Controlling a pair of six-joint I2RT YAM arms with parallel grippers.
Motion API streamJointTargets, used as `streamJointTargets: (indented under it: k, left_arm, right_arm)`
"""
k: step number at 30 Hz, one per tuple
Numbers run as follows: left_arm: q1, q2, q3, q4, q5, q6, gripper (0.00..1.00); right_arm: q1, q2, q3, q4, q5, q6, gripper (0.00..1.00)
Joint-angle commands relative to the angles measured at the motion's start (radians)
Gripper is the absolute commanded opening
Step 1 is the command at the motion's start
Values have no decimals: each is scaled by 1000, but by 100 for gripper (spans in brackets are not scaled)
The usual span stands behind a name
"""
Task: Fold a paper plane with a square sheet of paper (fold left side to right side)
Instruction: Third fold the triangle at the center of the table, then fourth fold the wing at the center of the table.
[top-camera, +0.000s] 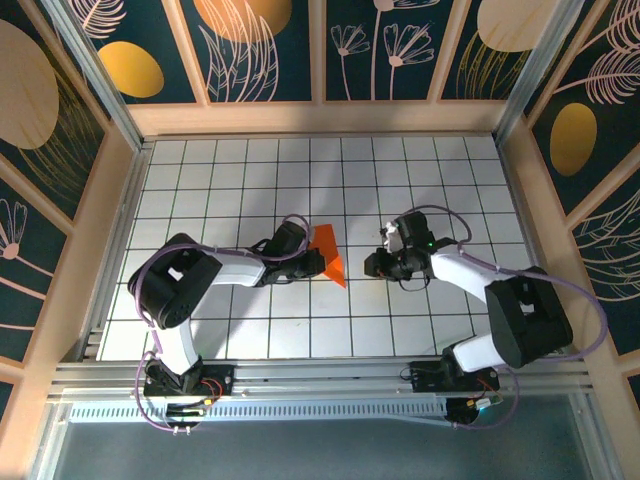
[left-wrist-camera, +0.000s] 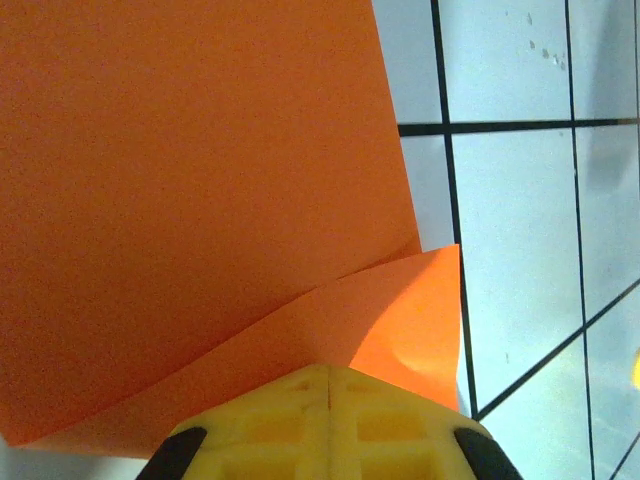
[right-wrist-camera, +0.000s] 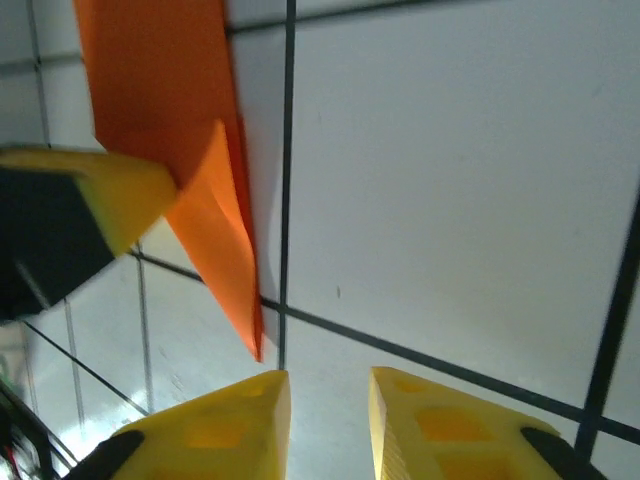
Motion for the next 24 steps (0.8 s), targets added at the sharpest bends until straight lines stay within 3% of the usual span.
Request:
streamJointTargets:
  k: [1, 6, 12, 18, 24]
  left_arm:
    - [3, 29, 53, -42, -30, 3, 0]
    - [6, 53, 130, -44, -16, -4, 2]
    - [18, 3, 166, -56, 12, -1, 14]
    - [75, -141, 93, -64, -3, -9, 28]
    - [130, -314, -38, -77, -100, -22, 41]
  right_arm:
    - [-26, -54, 10, 47, 38, -36, 38]
    - [-67, -107, -40, 167, 58, 11, 57]
    - [-116, -125, -70, 249, 23, 14, 71]
    - [-122, -107, -65, 288, -24, -56, 73]
    - [-72, -32, -15, 322, -67, -136, 65]
